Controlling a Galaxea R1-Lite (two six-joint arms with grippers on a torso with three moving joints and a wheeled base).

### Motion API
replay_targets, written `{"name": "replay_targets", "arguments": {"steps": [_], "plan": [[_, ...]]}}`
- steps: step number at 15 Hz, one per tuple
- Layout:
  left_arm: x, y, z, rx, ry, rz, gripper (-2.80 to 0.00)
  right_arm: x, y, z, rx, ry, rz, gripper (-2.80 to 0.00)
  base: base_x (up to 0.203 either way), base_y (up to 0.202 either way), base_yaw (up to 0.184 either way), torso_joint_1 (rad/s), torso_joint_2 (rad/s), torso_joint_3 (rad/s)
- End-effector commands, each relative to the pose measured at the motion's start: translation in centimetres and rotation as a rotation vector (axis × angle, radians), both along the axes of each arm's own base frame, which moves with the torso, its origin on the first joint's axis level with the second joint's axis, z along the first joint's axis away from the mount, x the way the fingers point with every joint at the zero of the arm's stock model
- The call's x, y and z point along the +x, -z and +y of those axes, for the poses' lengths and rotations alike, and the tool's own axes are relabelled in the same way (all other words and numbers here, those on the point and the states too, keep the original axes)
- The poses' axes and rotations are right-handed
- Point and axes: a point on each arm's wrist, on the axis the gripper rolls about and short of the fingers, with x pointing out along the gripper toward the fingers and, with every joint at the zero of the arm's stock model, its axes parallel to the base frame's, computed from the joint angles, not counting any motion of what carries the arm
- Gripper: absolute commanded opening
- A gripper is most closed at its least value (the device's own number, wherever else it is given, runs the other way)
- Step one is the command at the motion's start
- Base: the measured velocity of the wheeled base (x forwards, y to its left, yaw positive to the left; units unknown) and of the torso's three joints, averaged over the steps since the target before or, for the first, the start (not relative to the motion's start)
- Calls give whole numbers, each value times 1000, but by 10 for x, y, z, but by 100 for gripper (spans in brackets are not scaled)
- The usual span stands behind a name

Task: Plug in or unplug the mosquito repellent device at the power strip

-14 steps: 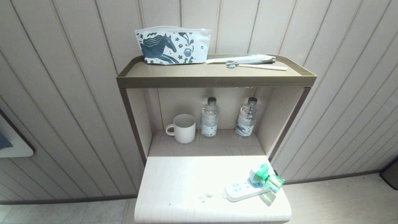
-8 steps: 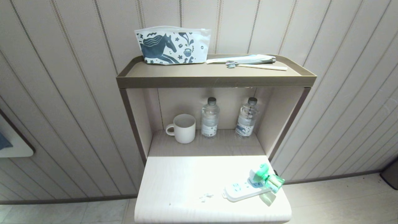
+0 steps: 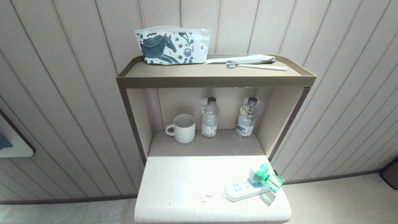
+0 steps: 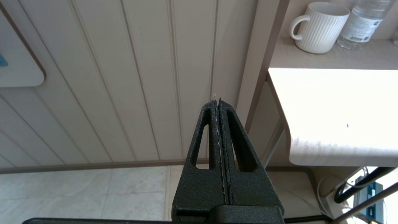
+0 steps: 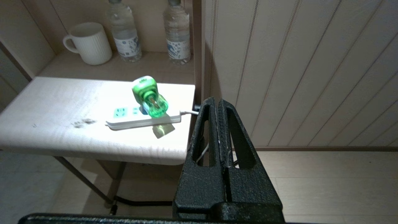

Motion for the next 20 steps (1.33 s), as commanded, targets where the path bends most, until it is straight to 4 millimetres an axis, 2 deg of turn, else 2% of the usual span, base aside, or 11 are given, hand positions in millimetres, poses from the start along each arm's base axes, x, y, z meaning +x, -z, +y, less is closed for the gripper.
{"name": "replay_targets", "arguments": {"steps": [1,5,7,9,11,15,20], "plan": [[0,0,0,0,0,3,-280,40,-53,0,17,-32,126,-280,0,0,0,0,0,0],[0,0,0,0,0,2,-280,102,-121,7,49,-243,283,-280,0,0,0,0,0,0],[0,0,0,0,0,3,-280,127,-136,19,18,-410,478,-280,0,0,0,0,0,0],[0,0,0,0,0,3,-280,144,-131,33,-159,-572,666,-280,0,0,0,0,0,0],[0,0,0,0,0,3,-280,160,-118,41,-306,-648,753,-280,0,0,0,0,0,0],[0,0,0,0,0,1,-280,210,-99,58,-369,-621,901,-280,0,0,0,0,0,0],[0,0,0,0,0,3,-280,258,-99,71,-495,-527,937,-280,0,0,0,0,0,0]]}}
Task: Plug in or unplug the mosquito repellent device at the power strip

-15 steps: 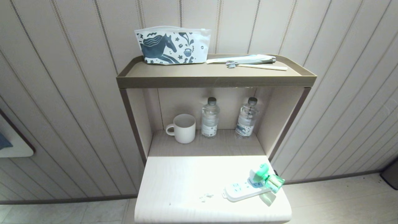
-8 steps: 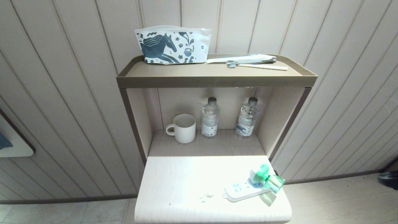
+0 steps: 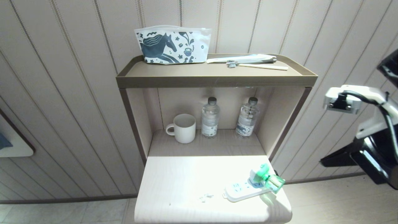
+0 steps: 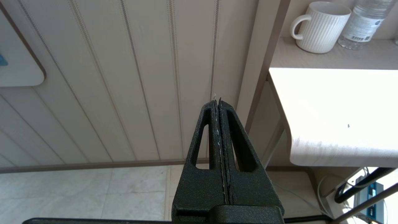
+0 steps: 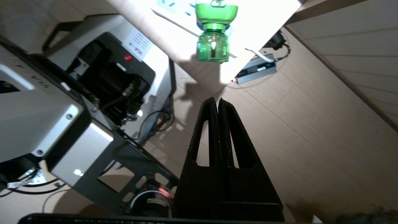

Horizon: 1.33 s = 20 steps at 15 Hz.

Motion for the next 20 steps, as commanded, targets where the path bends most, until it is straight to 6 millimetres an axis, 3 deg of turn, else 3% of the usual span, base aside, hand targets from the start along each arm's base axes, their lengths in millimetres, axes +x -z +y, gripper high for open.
{"name": "replay_targets", "arguments": {"steps": [1,6,7,8,11,20], "plan": [[0,0,0,0,0,1,-280,30,7,9,-64,0,42,-280,0,0,0,0,0,0],[0,0,0,0,0,2,-280,51,39,22,-138,-17,167,-280,0,0,0,0,0,0],[0,0,0,1,0,3,-280,56,44,24,-146,-19,183,-216,0,0,0,0,0,0],[0,0,0,0,0,1,-280,62,48,27,-150,-25,187,0,0,0,0,0,0,0],[0,0,0,1,0,3,-280,78,53,32,-137,-32,142,0,0,0,0,0,0,0],[0,0,0,0,0,1,-280,123,102,68,-181,-108,199,0,0,0,0,0,0,0]]}}
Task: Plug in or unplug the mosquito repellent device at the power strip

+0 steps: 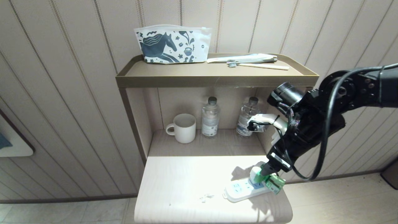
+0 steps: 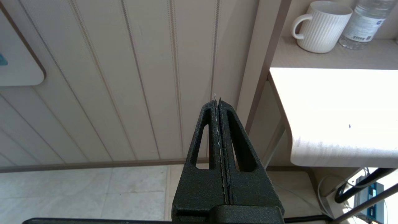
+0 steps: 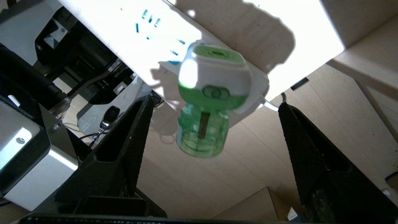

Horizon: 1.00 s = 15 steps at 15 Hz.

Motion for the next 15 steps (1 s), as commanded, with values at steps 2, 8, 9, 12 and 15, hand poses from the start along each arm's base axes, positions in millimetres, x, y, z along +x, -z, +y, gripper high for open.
{"name": "replay_targets", "arguments": {"steps": [2,8,9,12,15], "plan": [[0,0,0,0,0,1,-280,18,23,12,-28,-17,58,0,0,0,0,0,0,0],[0,0,0,0,0,1,-280,25,38,14,-70,-20,85,0,0,0,0,0,0,0],[0,0,0,0,0,1,-280,25,39,14,-72,-20,90,0,0,0,0,0,0,0],[0,0,0,0,0,3,-280,25,44,14,-79,-19,106,0,0,0,0,0,0,0],[0,0,0,1,0,3,-280,28,50,15,-85,-20,121,0,0,0,0,0,0,0]]}}
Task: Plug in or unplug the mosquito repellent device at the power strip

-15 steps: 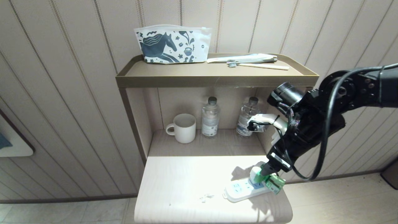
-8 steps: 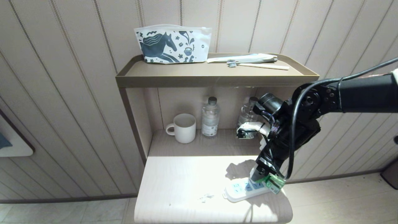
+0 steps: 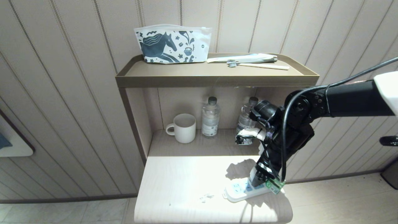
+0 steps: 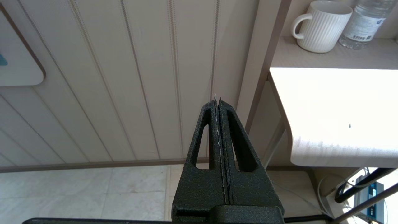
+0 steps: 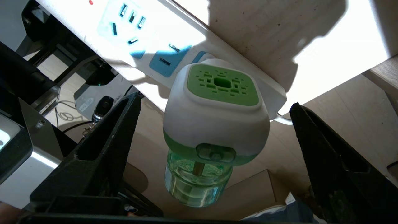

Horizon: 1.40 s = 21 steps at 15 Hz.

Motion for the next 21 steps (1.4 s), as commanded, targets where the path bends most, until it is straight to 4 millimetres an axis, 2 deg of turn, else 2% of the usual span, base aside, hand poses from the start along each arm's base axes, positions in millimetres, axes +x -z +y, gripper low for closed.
{"name": "replay_targets", "arguments": {"steps": [1,4,5,6,12,19,20,21], "plan": [[0,0,0,-1,0,2,-280,1,5,1,-8,-3,17,0,0,0,0,0,0,0],[0,0,0,-1,0,2,-280,3,7,2,-9,-2,21,0,0,0,0,0,0,0],[0,0,0,-1,0,2,-280,3,8,2,-10,-2,24,-173,0,0,0,0,0,0],[0,0,0,-1,0,2,-280,3,8,2,-11,-2,25,-280,0,0,0,0,0,0],[0,0,0,0,0,2,-280,3,11,3,-15,-6,34,-280,0,0,0,0,0,0],[0,-1,0,55,12,52,-280,-5,6,18,-7,-42,21,-280,0,0,0,0,0,0],[1,-5,-1,68,25,68,-280,-5,7,18,-8,-42,25,-280,0,0,0,0,0,0],[0,-21,-1,61,46,45,-280,-6,8,18,-9,-42,26,-280,0,0,0,0,0,0]]}}
